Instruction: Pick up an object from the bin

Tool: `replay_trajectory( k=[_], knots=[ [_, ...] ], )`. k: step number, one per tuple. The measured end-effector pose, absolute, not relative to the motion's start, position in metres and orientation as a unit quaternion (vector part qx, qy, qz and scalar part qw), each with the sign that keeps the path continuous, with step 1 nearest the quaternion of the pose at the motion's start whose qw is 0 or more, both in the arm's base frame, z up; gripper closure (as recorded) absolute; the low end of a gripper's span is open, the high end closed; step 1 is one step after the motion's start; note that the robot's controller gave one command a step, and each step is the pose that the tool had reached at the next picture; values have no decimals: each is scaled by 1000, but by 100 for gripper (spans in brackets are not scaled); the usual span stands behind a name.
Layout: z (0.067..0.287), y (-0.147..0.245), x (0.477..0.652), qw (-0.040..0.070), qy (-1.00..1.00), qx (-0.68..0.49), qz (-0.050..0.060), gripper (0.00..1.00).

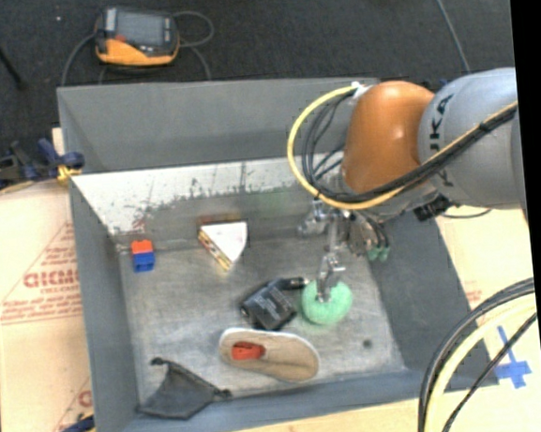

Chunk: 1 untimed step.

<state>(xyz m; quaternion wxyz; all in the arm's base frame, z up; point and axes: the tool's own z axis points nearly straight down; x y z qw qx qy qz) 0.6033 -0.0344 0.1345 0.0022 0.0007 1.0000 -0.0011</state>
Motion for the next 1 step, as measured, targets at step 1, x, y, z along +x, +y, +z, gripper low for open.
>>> replay_trajectory(
  k=[1],
  knots=[
    [134,-34,603,2,1000,1,-1,0]
  ],
)
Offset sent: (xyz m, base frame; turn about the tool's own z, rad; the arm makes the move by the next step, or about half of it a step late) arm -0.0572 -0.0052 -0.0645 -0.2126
